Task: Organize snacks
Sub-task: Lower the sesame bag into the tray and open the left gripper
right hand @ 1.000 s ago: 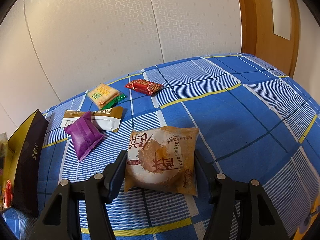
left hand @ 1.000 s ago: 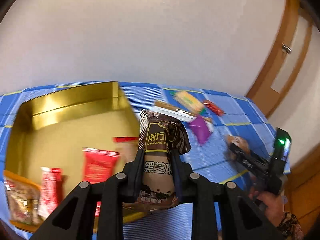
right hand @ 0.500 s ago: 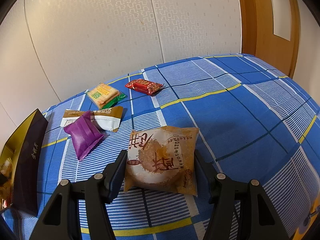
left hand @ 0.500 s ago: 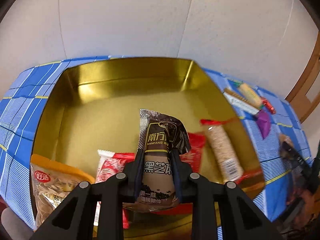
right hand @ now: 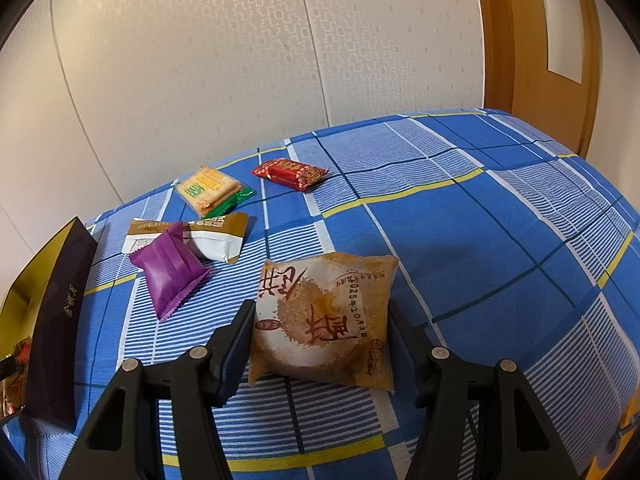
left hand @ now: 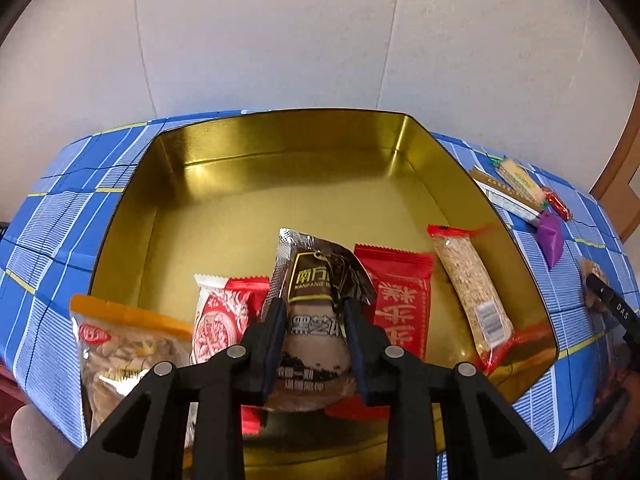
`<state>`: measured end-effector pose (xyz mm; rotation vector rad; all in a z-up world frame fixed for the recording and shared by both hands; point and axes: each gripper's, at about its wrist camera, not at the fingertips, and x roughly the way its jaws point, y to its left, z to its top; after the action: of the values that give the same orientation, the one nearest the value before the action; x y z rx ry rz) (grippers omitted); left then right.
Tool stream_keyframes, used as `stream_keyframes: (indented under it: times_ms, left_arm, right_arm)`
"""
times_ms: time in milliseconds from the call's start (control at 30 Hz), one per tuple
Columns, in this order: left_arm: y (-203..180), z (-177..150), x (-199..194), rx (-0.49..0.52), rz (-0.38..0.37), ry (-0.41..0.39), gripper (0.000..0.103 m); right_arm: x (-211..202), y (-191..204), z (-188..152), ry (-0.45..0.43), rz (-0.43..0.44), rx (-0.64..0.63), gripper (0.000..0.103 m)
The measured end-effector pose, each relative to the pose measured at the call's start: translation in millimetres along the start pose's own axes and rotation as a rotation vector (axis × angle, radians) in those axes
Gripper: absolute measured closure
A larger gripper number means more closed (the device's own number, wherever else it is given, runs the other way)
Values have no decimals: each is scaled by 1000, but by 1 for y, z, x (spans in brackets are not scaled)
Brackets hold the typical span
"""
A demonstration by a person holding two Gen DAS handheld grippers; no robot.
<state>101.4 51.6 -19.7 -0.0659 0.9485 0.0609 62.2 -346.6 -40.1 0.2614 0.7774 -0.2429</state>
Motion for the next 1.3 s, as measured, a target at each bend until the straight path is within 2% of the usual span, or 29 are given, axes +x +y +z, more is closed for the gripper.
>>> stream_keyframes:
  times_ms: [233,367,767,1067,1300]
  left_arm:
    - [5,-5,-11,-34,-34,-11,73]
    - [3,-9,-18,-11,-34,-28,73]
    - [-1,-16,-36,32,-35,-62,73]
    - [7,-22,-45,28,-58,-68,73]
    - [12,-27,-48,28,-66,-57,73]
  right_arm:
    - [-8,11,-4,-28,46,-35,42]
    - [-18,18,-9,-49,93,-39,42]
    - [-42,59,-22,-19,204,-110,42]
    - [-62,107,-22,-10,275,-203,42]
    - [-70,166,-20,0,346,-334,42]
